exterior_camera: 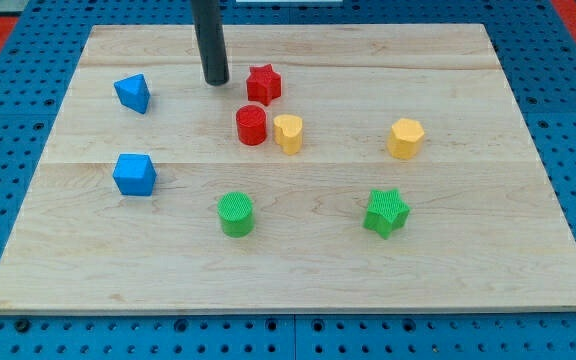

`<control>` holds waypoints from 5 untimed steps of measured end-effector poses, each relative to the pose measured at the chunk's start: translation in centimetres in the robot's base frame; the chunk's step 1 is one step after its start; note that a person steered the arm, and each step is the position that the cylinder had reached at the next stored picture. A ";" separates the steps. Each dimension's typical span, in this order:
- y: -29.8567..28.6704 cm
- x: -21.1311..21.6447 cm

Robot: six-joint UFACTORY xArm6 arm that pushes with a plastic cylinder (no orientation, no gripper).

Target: Move the red star near the yellow heart

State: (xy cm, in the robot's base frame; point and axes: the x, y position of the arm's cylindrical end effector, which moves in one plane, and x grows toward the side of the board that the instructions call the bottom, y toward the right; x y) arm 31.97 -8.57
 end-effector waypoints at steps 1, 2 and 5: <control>1.7 0.3; -0.4 -2.5; 4.9 -3.9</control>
State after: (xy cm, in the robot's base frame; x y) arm 28.09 -3.63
